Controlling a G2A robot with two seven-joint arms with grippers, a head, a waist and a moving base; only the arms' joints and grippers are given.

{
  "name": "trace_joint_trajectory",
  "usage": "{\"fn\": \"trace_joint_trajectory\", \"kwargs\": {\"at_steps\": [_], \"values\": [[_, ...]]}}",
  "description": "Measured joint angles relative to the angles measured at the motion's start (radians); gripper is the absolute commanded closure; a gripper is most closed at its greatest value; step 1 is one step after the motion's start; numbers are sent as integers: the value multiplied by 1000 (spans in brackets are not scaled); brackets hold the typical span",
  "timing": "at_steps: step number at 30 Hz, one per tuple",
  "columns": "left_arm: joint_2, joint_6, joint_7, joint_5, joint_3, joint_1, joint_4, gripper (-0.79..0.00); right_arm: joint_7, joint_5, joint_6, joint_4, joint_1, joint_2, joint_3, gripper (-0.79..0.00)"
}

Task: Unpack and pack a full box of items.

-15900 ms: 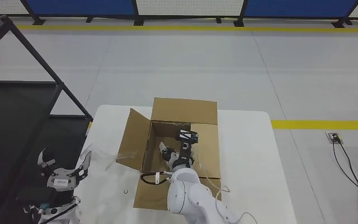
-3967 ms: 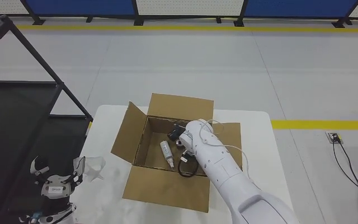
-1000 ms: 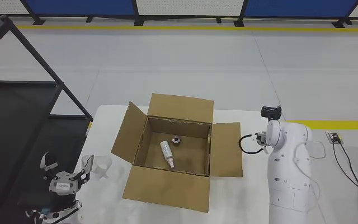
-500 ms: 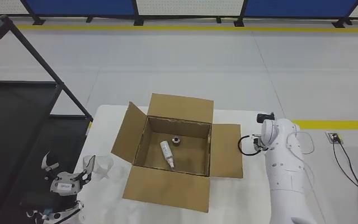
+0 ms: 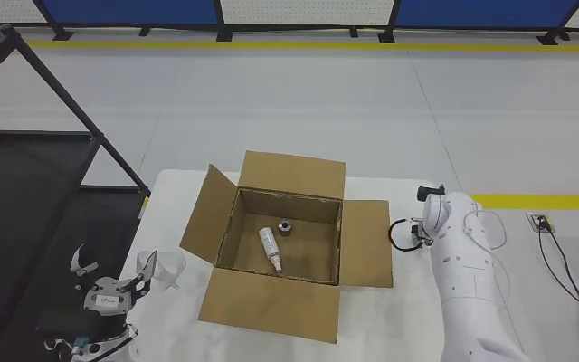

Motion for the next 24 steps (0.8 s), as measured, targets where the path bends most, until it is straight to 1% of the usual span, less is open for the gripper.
{"fn": "trace_joint_trajectory", "kwargs": {"at_steps": [2,6,7,8,9,10,11,13,15,16,18,19,21,23,24], "values": [[0,-1,-1,0,-1,0,2,-785,-5,3,4,19,7,3,-2,-234],[0,0,0,-2,-2,1,7,-785,-17,12,9,49,18,10,-5,-354],[0,0,1,-3,-2,0,9,-785,-20,14,10,56,21,12,-6,-434],[0,0,1,-4,-2,0,10,-785,-22,16,11,61,23,14,-7,-545],[1,-1,1,-4,-2,0,11,-785,-23,18,12,65,25,15,-7,-628],[1,-1,1,-4,-2,0,11,-785,-23,21,12,67,28,18,-7,-616],[1,-1,2,-4,-1,0,12,-785,-23,23,12,67,29,20,-6,-622],[1,-1,4,-3,-1,1,13,-785,-22,31,13,60,31,24,-5,-680],[1,0,6,-4,1,2,13,-785,-19,37,13,45,31,27,-4,-711],[1,0,7,-4,1,3,13,-785,-17,42,13,31,29,29,-4,-717],[0,0,10,-5,2,4,14,-785,-11,52,14,2,24,31,-3,-693],[0,0,12,-6,2,5,14,-785,-6,60,14,-24,20,32,-2,-693],[0,1,15,-8,1,8,15,-785,0,85,10,-79,9,33,0,-773],[0,2,19,-12,0,11,16,-785,7,129,5,-180,-17,29,-3,-767],[0,2,21,-13,-1,12,17,-785,11,146,10,-236,-34,26,-9,-785]]}}
